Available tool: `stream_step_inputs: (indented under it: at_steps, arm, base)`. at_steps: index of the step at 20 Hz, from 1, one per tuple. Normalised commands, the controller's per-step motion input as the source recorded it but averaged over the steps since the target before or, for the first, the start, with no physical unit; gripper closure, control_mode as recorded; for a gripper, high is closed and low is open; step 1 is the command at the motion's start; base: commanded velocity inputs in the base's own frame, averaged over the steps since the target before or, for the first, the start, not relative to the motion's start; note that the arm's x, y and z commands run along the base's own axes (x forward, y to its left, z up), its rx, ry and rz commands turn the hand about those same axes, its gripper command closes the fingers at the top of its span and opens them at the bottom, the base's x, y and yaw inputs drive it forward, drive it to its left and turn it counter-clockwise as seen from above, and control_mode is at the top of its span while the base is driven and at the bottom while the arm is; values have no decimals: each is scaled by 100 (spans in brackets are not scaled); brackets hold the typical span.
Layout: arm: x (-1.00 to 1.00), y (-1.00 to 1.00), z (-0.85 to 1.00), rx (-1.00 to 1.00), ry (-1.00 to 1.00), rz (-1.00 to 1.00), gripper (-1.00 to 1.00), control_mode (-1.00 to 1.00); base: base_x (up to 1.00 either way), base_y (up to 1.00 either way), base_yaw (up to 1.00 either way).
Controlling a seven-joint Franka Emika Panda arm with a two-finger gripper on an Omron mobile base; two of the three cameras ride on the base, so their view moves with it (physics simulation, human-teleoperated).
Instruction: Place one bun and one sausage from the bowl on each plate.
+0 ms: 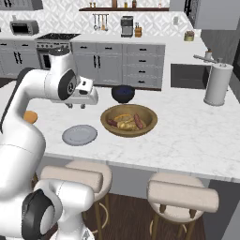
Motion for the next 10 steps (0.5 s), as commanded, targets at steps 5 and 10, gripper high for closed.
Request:
stream_step_inputs:
  at_steps: [5,10]
  arm:
    - [-16,0,34,1,-19,0,-100,-100]
    - [-5,0,27,4,-18,0,-100,-100]
  base:
    - [0,0,0]
    - [0,0,0]
